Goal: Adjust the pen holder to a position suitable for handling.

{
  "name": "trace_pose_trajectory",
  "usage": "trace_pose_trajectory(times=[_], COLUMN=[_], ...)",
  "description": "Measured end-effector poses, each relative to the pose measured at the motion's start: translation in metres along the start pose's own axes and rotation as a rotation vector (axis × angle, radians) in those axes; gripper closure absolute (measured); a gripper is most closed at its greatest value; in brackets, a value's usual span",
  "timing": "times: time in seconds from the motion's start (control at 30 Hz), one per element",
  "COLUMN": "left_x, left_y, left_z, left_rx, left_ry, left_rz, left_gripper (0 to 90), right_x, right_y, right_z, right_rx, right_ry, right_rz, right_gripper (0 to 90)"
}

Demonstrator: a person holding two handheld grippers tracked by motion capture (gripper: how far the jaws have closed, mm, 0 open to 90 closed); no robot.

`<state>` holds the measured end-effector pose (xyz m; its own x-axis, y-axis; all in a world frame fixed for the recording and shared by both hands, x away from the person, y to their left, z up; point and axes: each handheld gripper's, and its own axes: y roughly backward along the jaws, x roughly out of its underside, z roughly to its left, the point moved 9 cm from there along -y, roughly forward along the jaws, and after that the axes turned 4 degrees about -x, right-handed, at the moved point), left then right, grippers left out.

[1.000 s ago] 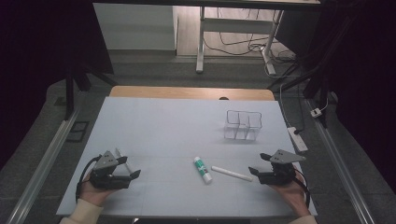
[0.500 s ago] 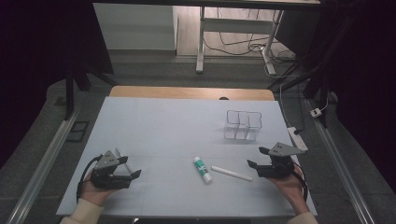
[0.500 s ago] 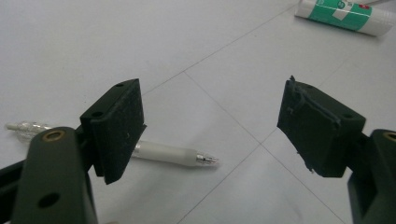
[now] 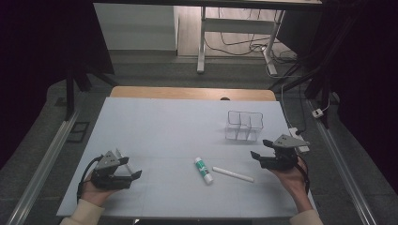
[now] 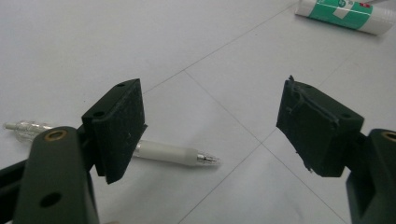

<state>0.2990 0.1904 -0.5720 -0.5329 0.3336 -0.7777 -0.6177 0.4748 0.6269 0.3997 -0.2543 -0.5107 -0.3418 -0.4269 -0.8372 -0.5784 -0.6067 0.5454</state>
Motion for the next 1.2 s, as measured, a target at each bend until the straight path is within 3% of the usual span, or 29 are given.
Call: trace_pose_trajectory(times=[0.27, 0.57, 0.83, 1.2], left_x=[0.0, 0.001, 0.001, 0.001], left_y=[0.0, 0.0, 0.0, -0.001], left_z=[0.001, 0.002, 0.003, 0.002], left_rx=[-0.001, -0.005, -0.003, -0.003], left_ry=[-0.003, -0.002, 0.002, 0.0], left_rz=[0.001, 0.003, 0.004, 0.006], left_gripper=[23.5, 23.5, 23.5, 23.5], right_x=[-0.012, -0.016, -0.018, -0.016], right_y=[-0.004, -0.007, -0.009, -0.01], right_z=[-0.011, -0.018, -0.033, -0.055], right_rx=[0.024, 0.047, 0.089, 0.13], right_ry=[-0.011, -0.013, -0.034, -0.103], right_rz=[-0.003, 0.014, 0.024, 0.022], right_gripper=[32.2, 35.8, 41.9, 65.5])
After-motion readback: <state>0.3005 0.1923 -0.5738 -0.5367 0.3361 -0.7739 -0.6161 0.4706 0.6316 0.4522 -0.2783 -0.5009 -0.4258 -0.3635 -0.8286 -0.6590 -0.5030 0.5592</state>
